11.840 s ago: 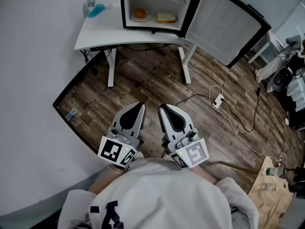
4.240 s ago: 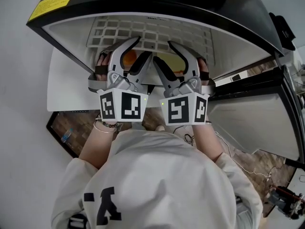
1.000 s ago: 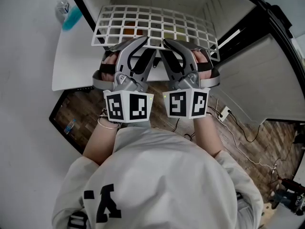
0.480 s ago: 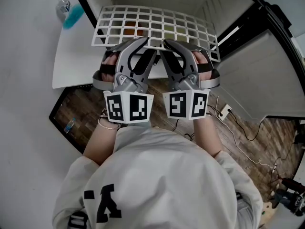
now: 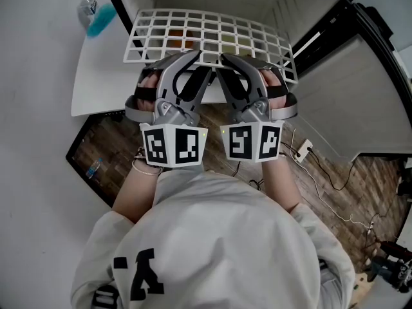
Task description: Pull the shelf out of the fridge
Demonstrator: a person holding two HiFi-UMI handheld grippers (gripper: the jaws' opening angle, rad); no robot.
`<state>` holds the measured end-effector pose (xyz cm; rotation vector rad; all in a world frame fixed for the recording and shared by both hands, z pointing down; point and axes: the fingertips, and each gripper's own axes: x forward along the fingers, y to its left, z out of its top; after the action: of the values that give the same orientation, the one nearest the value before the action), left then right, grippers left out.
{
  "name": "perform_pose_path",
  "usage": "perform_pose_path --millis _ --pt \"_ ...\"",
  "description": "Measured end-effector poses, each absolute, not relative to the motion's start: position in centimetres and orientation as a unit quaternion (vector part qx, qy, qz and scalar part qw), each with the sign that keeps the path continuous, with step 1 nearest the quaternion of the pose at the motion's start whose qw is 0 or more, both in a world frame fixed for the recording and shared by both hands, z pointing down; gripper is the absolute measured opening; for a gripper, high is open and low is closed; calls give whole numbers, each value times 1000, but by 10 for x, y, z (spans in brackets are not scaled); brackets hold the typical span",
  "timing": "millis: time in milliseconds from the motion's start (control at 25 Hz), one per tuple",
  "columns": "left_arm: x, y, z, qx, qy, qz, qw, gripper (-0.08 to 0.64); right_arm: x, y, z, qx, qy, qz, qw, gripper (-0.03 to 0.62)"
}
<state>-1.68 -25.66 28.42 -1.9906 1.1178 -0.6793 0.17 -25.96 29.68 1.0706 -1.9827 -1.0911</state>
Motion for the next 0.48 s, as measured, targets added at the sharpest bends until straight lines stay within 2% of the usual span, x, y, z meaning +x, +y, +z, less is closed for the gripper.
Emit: perform_pose_path --millis 480 --pt "-15 -249 283 -770 430 -283 377 133 3 -252 295 406 -744 -431 311 83"
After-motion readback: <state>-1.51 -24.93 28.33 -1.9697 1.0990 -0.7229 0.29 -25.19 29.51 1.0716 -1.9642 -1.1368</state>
